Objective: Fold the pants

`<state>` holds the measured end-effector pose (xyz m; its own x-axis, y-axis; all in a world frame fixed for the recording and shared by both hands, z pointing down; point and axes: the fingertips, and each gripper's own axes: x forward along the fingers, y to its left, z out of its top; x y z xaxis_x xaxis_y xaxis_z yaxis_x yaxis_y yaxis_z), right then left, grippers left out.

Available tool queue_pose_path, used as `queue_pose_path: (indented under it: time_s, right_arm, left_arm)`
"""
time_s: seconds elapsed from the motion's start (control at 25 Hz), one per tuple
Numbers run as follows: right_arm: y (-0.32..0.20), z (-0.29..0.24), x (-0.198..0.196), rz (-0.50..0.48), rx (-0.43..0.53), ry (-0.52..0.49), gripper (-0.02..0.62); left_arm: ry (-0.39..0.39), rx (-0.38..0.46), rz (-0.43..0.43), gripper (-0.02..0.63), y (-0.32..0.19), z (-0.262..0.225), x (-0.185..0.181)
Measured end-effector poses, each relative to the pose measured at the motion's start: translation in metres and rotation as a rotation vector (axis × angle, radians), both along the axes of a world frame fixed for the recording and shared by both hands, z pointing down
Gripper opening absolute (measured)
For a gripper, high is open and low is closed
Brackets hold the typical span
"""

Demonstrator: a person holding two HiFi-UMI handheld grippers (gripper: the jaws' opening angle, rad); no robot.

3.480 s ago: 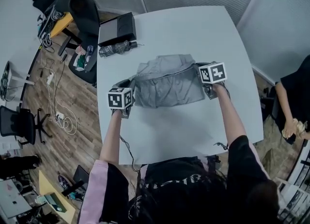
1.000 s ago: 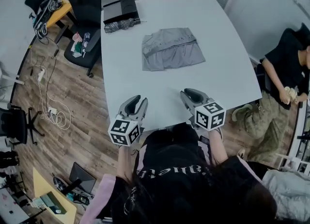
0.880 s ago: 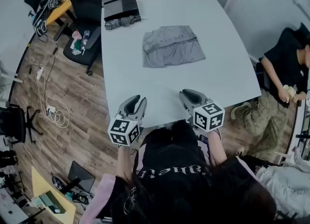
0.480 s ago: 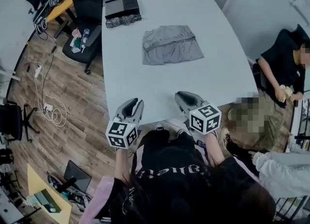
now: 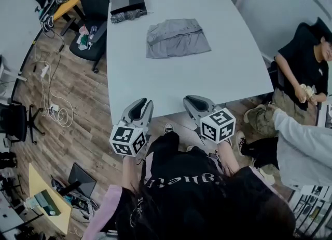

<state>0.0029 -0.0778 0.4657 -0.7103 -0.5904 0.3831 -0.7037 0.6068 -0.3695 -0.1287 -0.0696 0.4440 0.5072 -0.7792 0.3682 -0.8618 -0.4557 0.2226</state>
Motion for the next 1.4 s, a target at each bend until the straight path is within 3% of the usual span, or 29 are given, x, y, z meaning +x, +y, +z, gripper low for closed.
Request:
queue_pose_path:
  time_s: [0.32, 0.8, 1.4]
  right_arm:
    - [0.072, -0.013, 0.034, -0.068, 0.051, -0.017, 0.043]
    - [0.180, -0.023, 0.048, -0.200, 0.102, -0.026, 0.040]
    - [0.221, -0.034, 0.037, -0.295, 0.172, -0.023, 0.032]
  left_arm:
    - [0.043, 0.039, -0.068, 0.098, 0.077, -0.016, 0.044]
    - [0.050, 0.045, -0.135, 0.098, 0.192, -0.012, 0.084]
    - [0.036, 0.074, -0.179, 0.098, 0.238, -0.015, 0.088]
